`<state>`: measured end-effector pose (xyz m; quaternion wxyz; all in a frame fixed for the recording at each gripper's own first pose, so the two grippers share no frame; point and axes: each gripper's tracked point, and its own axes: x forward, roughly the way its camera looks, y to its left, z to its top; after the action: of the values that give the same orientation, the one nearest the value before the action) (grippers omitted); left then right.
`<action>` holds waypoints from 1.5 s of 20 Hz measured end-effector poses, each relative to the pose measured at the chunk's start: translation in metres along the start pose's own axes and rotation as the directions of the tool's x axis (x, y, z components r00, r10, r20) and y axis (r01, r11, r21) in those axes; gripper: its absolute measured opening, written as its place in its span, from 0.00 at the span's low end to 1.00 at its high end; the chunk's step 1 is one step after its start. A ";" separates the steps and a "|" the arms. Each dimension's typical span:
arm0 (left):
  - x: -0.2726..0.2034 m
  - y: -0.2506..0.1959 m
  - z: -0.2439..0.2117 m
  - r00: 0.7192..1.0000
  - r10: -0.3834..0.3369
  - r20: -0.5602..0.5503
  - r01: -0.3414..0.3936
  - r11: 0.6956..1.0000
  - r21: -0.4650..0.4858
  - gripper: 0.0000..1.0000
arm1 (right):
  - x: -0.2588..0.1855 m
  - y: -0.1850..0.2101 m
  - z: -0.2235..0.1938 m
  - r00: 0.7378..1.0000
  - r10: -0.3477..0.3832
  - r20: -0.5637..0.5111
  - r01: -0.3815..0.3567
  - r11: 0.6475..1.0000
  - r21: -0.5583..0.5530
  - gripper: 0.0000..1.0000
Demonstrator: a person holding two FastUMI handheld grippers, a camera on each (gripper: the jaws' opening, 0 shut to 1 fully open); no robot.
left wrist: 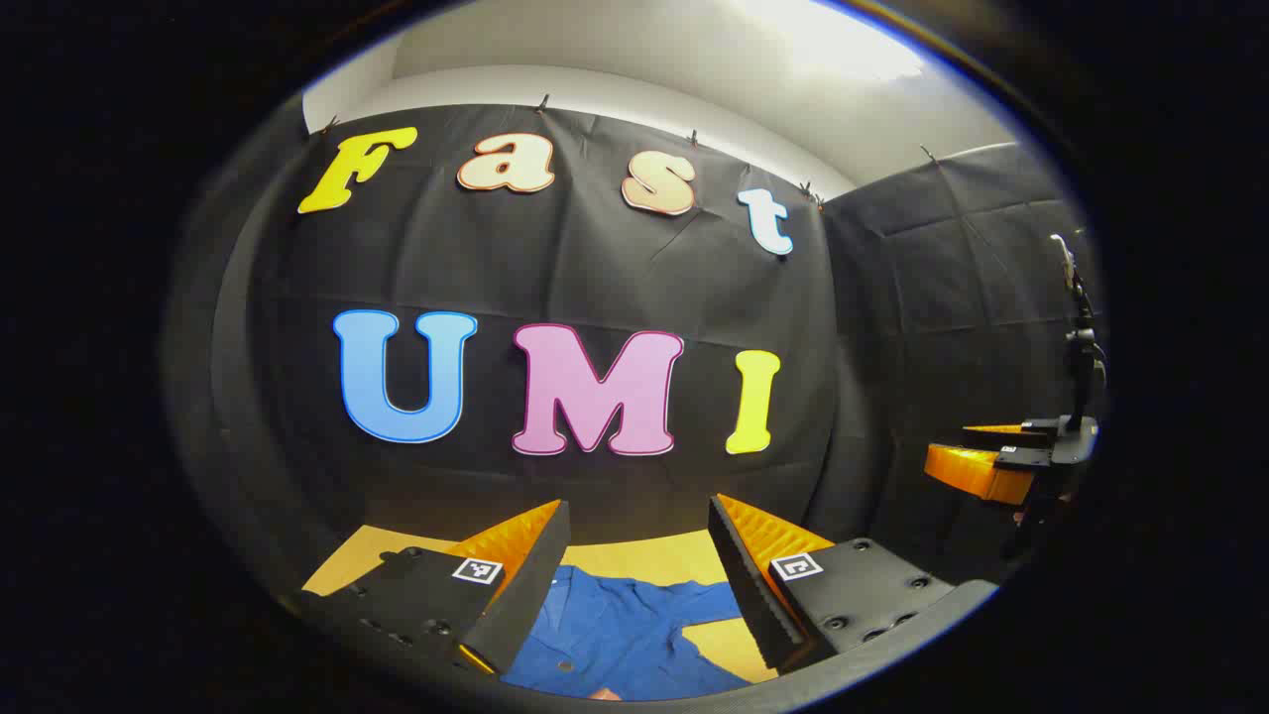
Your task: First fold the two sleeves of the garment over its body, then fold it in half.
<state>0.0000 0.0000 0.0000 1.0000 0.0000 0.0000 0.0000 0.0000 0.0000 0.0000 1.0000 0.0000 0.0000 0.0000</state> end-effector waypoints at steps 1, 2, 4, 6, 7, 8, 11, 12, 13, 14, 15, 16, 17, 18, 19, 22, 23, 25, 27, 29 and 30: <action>-0.004 0.000 -0.004 0.999 0.033 -0.008 -0.033 0.999 -0.005 0.81 | 0.004 0.002 -0.004 1.000 0.016 0.003 -0.016 1.000 -0.021 0.96; -0.009 0.001 -0.006 0.998 0.067 -0.014 -0.068 0.998 -0.019 0.81 | 0.011 0.000 -0.005 0.999 0.031 0.019 -0.030 0.998 -0.055 0.96; -0.027 0.006 -0.008 0.988 0.149 -0.029 -0.151 0.987 -0.049 0.81 | 0.020 0.013 -0.006 0.995 0.092 0.036 -0.088 0.992 -0.085 0.96; -0.046 0.015 -0.013 0.971 0.233 -0.049 -0.236 0.969 -0.069 0.81 | 0.033 0.029 -0.008 0.988 0.153 0.029 -0.151 0.986 -0.076 0.96; -0.055 0.018 -0.016 0.961 0.270 -0.058 -0.274 0.959 -0.072 0.81 | 0.037 0.036 -0.007 0.982 0.184 0.032 -0.181 0.981 -0.073 0.96; -0.066 0.021 -0.014 0.950 0.308 -0.055 -0.311 0.948 -0.067 0.81 | 0.043 0.042 -0.003 0.976 0.215 0.047 -0.211 0.975 -0.077 0.96; -0.093 0.025 0.005 0.917 0.398 0.002 -0.398 0.917 -0.037 0.81 | 0.053 0.063 -0.012 0.951 0.307 0.033 -0.304 0.949 -0.079 0.96; -0.099 0.025 0.010 0.908 0.418 0.017 -0.417 0.908 -0.034 0.81 | 0.056 0.067 -0.013 0.945 0.325 0.029 -0.322 0.943 -0.079 0.96; -0.105 0.026 0.013 0.898 0.439 0.027 -0.438 0.898 -0.030 0.81 | 0.058 0.071 -0.013 0.940 0.339 0.030 -0.336 0.939 -0.076 0.96; -0.109 0.027 0.016 0.886 0.463 0.030 -0.462 0.886 -0.022 0.81 | 0.059 0.075 -0.012 0.934 0.356 0.036 -0.353 0.933 -0.071 0.96; -0.114 0.026 0.017 0.874 0.485 0.031 -0.484 0.875 -0.013 0.81 | 0.058 0.077 -0.011 0.927 0.374 0.040 -0.371 0.926 -0.066 0.96; -0.117 0.026 0.019 0.865 0.501 0.034 -0.501 0.865 -0.010 0.81 | 0.057 0.078 -0.012 0.920 0.390 0.040 -0.387 0.920 -0.060 0.96; -0.119 0.023 0.021 0.862 0.505 0.033 -0.505 0.863 -0.020 0.81 | 0.056 0.079 -0.012 0.915 0.402 0.036 -0.400 0.915 -0.056 0.96; -0.120 0.019 0.021 0.864 0.504 0.027 -0.502 0.864 -0.038 0.81 | 0.055 0.079 -0.012 0.912 0.409 0.035 -0.407 0.912 -0.053 0.96; -0.121 0.017 0.020 0.862 0.506 0.025 -0.504 0.862 -0.057 0.81 | 0.055 0.082 -0.010 0.909 0.414 0.039 -0.412 0.910 -0.052 0.96; -0.132 0.027 0.023 0.844 0.535 0.039 -0.531 0.844 -0.075 0.81 | 0.056 0.082 -0.014 0.910 0.413 0.035 -0.410 0.910 -0.057 0.93; -0.134 0.028 0.020 0.842 0.538 0.038 -0.534 0.842 -0.076 0.80 | 0.057 0.082 -0.020 0.911 0.413 0.015 -0.411 0.910 -0.051 0.96; -0.138 0.028 0.018 0.845 0.534 0.044 -0.529 0.844 -0.086 0.81 | 0.054 0.083 -0.038 0.908 0.416 -0.046 -0.418 0.908 -0.042 0.96; -0.137 0.029 0.012 0.856 0.516 0.038 -0.510 0.854 -0.097 0.80 | 0.054 0.068 -0.052 0.917 0.387 -0.092 -0.393 0.918 -0.057 0.96; -0.135 0.032 0.001 0.870 0.493 0.015 -0.489 0.866 -0.105 0.81 | 0.050 0.056 -0.058 0.924 0.363 -0.122 -0.371 0.927 -0.048 0.96; -0.132 0.034 -0.002 0.876 0.482 0.004 -0.479 0.871 -0.110 0.81 | 0.049 0.049 -0.062 0.926 0.352 -0.139 -0.360 0.932 -0.039 0.96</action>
<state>-0.1323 0.0342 -0.0022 0.9671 -0.0527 -0.0158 0.2483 0.0488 0.0495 -0.0620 0.9808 -0.0321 0.0648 0.1814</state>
